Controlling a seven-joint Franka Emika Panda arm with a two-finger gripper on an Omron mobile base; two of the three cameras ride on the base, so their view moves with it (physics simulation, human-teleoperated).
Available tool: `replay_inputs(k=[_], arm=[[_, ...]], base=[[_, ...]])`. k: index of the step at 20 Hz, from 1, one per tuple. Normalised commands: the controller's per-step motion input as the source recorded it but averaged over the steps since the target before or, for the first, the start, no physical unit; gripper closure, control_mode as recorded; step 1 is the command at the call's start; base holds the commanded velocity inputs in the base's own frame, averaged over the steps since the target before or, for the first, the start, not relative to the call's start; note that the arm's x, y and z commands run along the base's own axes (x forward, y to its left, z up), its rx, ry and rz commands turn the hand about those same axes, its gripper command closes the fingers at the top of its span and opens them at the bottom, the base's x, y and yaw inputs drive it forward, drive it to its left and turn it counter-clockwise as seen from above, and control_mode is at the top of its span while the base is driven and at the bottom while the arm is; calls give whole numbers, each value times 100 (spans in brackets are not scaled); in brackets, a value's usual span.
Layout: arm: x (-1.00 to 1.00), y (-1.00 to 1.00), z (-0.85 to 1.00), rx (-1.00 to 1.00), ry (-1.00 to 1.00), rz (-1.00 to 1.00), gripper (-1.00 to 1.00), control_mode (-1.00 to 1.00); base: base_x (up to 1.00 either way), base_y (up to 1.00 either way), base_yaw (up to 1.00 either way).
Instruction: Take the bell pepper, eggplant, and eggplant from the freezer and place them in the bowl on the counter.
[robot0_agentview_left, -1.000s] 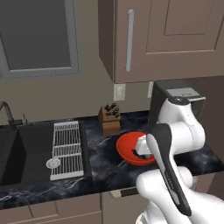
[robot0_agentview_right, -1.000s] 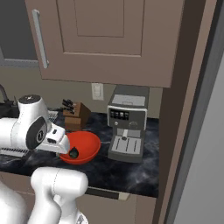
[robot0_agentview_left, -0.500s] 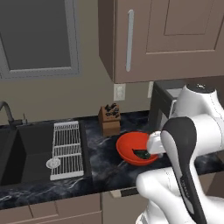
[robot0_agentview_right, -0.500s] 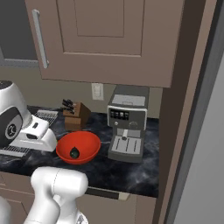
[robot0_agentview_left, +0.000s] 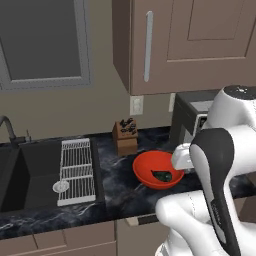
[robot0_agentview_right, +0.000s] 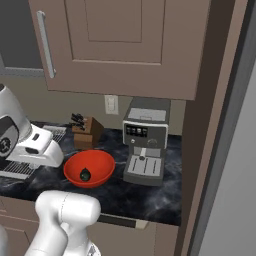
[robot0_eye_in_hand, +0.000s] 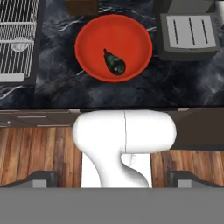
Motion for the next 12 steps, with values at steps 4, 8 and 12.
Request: replay_inputs(k=[4, 8, 12], arm=[[-21, -22, 13, 0, -10, 0, -100, -100], [-2, 0, 31, 3, 0, 1, -100, -100], [1, 0, 13, 1, -6, 5, -100, -100]], base=[[0, 0, 0], [0, 0, 0], [0, 0, 0]])
